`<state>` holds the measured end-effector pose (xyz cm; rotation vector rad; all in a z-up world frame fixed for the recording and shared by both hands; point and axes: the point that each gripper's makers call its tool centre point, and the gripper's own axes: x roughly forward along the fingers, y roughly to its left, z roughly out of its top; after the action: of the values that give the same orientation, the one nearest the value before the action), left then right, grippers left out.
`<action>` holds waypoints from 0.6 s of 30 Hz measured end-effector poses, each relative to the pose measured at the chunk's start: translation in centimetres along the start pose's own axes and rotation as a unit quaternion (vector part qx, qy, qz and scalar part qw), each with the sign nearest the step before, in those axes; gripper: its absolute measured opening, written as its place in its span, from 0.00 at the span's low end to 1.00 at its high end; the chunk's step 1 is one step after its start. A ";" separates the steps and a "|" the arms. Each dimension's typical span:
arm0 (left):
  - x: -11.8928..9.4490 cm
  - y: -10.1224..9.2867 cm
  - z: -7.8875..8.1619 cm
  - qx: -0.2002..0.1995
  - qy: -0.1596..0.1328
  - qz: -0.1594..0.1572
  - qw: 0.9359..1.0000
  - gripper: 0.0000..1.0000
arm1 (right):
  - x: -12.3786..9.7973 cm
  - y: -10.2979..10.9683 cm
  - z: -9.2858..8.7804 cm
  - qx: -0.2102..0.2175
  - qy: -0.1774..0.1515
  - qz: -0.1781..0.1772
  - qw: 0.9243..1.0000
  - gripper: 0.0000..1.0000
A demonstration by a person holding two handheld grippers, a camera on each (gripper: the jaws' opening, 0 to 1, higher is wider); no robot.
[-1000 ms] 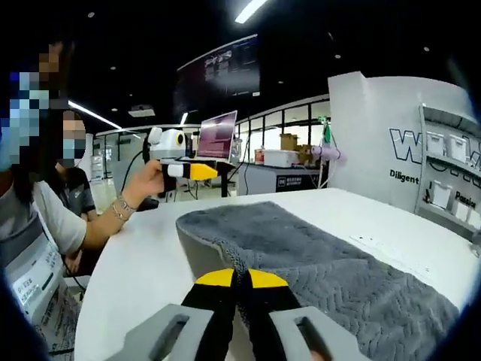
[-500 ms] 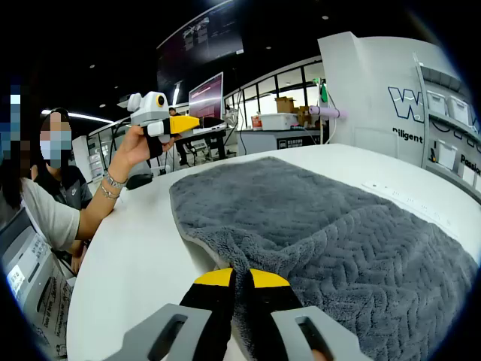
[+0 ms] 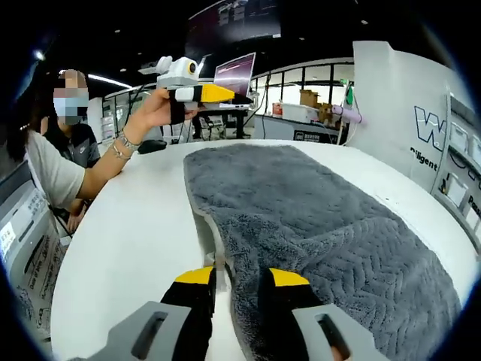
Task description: Fold the towel on the table until its edges align and the towel forms a compact rectangular stack.
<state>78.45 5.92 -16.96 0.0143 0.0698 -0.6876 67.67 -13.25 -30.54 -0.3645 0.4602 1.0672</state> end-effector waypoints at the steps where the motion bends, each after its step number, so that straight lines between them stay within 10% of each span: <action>1: -0.1 0.2 0.1 -0.001 -0.002 0.003 1.000 0.89 | -0.3 -0.1 0.2 -0.003 -0.005 -0.003 1.000 0.35; 11: -0.6 1.5 0.6 -0.014 -0.016 0.024 0.999 0.88 | -4.4 -3.3 2.7 0.003 -0.070 -0.060 0.996 0.73; 18: -0.4 1.8 0.1 -0.019 -0.009 0.025 0.999 0.88 | -7.6 -7.5 1.9 0.033 -0.079 -0.138 0.987 0.82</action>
<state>79.31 7.51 -16.83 -0.0261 0.0639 -0.6353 71.67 -21.27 -24.48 -0.2734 0.2930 0.8018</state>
